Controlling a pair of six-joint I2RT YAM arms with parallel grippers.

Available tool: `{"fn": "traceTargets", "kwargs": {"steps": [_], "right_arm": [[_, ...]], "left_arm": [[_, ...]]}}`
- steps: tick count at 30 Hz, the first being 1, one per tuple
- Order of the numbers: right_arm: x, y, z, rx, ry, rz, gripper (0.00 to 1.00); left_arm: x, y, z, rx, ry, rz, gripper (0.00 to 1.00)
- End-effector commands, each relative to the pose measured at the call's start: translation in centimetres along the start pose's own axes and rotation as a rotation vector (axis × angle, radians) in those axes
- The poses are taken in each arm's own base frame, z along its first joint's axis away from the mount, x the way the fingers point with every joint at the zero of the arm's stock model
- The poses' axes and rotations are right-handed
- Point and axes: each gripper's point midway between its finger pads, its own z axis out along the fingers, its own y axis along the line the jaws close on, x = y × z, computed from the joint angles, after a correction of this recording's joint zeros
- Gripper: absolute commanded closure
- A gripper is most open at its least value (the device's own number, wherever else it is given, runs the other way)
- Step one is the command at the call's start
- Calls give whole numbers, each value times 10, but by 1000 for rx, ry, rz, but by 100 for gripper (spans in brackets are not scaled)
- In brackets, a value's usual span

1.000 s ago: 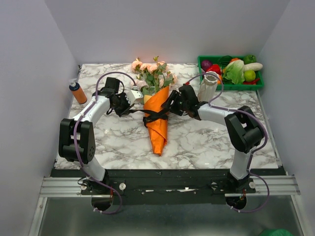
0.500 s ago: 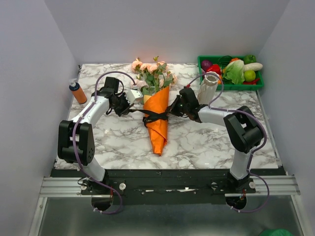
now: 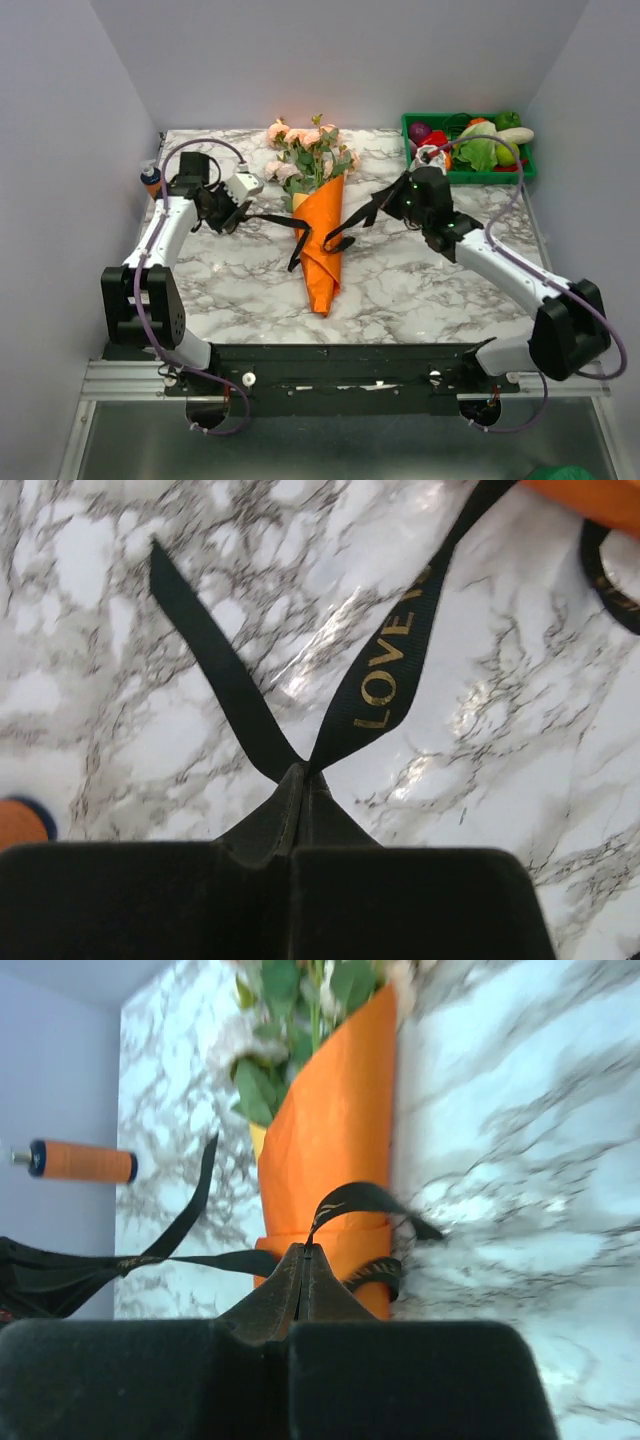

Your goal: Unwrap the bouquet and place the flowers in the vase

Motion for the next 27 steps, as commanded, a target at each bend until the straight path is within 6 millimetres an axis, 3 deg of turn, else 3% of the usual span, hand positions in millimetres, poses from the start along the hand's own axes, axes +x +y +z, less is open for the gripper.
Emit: {"fn": "traceTargets", "kwargs": {"steps": [1, 4, 5, 6, 10, 11, 12, 13, 14, 15, 16, 18, 20, 23, 24, 27], "right_arm": [[-33, -32, -47, 139, -132, -97, 99], [-37, -45, -72, 183, -171, -115, 99], [-45, -44, -91, 178, -211, -112, 99], [-40, -56, -96, 205, -214, -117, 99], [-55, -81, -138, 311, -314, -122, 99], [-57, -95, -148, 382, -332, -133, 98], [-60, -100, -157, 406, -351, -135, 87], [-66, -102, -164, 436, -370, -132, 77], [-66, -117, -173, 516, -374, -147, 64], [-69, -121, -178, 549, -381, -148, 31], [-73, -122, -183, 569, -392, -143, 20], [-77, -132, -195, 646, -404, -165, 8], [-84, -133, -203, 671, -419, -181, 5], [-93, -127, -212, 663, -449, -192, 4], [-96, -126, -215, 664, -460, -193, 3], [-105, -115, -224, 614, -489, -203, 3]], "left_arm": [[21, 28, -47, -113, 7, -126, 100], [48, 33, -67, -180, 28, -188, 100], [54, 36, -72, -208, 34, -196, 100], [60, 40, -83, -258, 41, -207, 100], [99, 51, -111, -392, 83, -313, 100], [107, 50, -113, -404, 92, -328, 96], [109, 50, -120, -424, 90, -331, 68], [114, 50, -123, -439, 98, -335, 54], [116, 46, -124, -436, 99, -337, 37], [112, 44, -128, -443, 84, -327, 8], [103, 39, -127, -411, 42, -319, 1], [80, 28, -134, -350, -26, -318, 1], [47, 17, -140, -267, -117, -319, 1], [1, 1, -131, -180, -171, -233, 1], [-23, -15, -120, -125, -196, -189, 1], [-59, -30, -100, -49, -235, -140, 1]]}}
